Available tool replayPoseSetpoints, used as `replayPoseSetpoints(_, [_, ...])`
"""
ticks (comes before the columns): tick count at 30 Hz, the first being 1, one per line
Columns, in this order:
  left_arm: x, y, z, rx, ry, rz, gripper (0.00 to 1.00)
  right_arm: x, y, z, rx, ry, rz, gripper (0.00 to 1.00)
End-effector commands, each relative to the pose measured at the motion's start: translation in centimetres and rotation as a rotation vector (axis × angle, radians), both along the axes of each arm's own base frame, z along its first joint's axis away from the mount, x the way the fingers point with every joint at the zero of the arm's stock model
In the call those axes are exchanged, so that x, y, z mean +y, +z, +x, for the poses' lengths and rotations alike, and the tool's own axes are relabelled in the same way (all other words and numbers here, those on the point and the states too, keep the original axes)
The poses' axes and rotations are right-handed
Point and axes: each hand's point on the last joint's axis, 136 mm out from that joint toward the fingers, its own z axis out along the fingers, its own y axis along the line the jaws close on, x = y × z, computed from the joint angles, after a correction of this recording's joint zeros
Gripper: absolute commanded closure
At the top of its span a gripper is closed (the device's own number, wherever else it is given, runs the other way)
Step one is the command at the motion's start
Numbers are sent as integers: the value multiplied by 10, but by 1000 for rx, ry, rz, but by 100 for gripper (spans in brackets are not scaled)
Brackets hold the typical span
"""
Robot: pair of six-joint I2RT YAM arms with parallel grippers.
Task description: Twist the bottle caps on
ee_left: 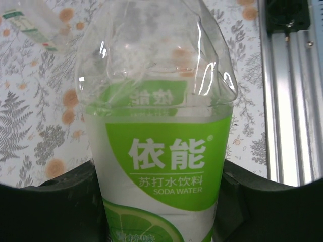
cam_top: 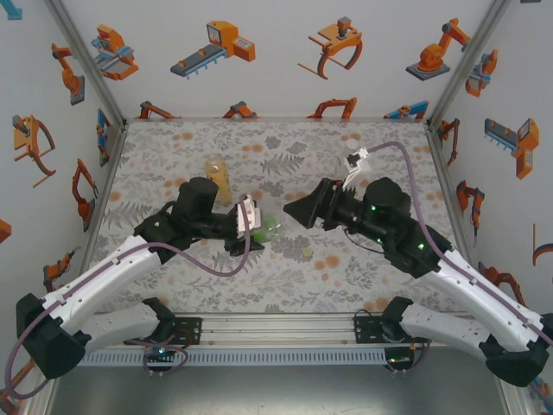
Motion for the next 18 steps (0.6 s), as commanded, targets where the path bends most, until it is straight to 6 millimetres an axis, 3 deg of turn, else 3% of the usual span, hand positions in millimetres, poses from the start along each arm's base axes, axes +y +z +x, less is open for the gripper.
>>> replayPoseSetpoints(1, [-7,20,-18,-4,-125,-53,100,-3,14,-26,-283,150,-158,35])
replayPoseSetpoints(5, [-8,17,-28,36,-186,-35,100,4,17,-64,-560,405,-290,37])
replayPoseSetpoints(10, [-9,14,-34,64,-219,-21,100,6,5,-108,-832,741,-426,39])
replayPoseSetpoints(18, [-9,11,-39,74,-245,-1,100,17,0,-104,-977,806,-476,45])
